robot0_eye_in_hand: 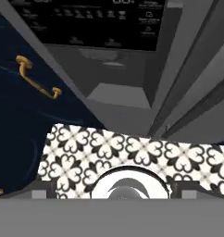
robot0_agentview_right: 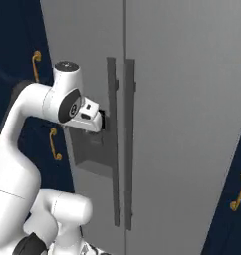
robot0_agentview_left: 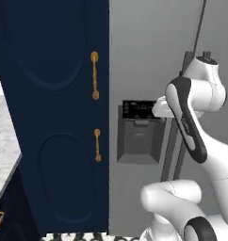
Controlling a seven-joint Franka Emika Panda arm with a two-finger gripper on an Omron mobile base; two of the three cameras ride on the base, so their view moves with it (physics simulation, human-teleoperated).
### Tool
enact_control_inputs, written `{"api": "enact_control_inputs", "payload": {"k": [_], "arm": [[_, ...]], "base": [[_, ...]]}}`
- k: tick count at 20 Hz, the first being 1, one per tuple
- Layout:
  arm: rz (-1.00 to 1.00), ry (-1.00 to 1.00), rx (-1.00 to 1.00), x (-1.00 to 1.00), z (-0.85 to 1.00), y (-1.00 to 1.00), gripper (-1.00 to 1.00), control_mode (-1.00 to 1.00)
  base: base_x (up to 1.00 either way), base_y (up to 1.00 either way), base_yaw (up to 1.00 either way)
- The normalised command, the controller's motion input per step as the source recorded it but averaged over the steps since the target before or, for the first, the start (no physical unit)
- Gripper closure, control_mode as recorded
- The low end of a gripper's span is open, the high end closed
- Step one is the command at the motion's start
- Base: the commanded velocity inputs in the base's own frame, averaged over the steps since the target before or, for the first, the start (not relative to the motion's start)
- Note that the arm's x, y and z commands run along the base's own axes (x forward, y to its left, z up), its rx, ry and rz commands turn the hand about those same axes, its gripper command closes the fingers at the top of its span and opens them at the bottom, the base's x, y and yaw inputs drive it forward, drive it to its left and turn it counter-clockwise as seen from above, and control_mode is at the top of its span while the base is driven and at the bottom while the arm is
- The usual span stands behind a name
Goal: Grab a lemon wedge from the fridge and one ice cube from the ice bowl, and put them in the glass of lemonade.
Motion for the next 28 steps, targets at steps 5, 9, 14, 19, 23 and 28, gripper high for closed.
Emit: {"api": "enact_control_inputs", "payload": {"k": [5,9,14,19,23,28], "arm": [[0.00,0.00,0.00,0.00,0.00,0.00,-1.00,1.00],[0.00,0.00,0.00,0.00,0.00,0.00,-1.00,1.00],[0.00,0.00,0.00,0.00,0.00,0.00,-1.00,1.00],[0.00,0.00,0.00,0.00,0.00,0.00,-1.00,1.00],[0.00,0.00,0.00,0.00,0.00,0.00,-1.00,1.00],[0.00,0.00,0.00,0.00,0.00,0.00,-1.00,1.00]], "base": [[0.03,0.55,0.87],[-0.03,0.53,0.83],[-0.08,0.25,0.62],[0.58,0.00,0.72],[0.87,0.00,0.40],[0.93,-0.19,0.10]]}}
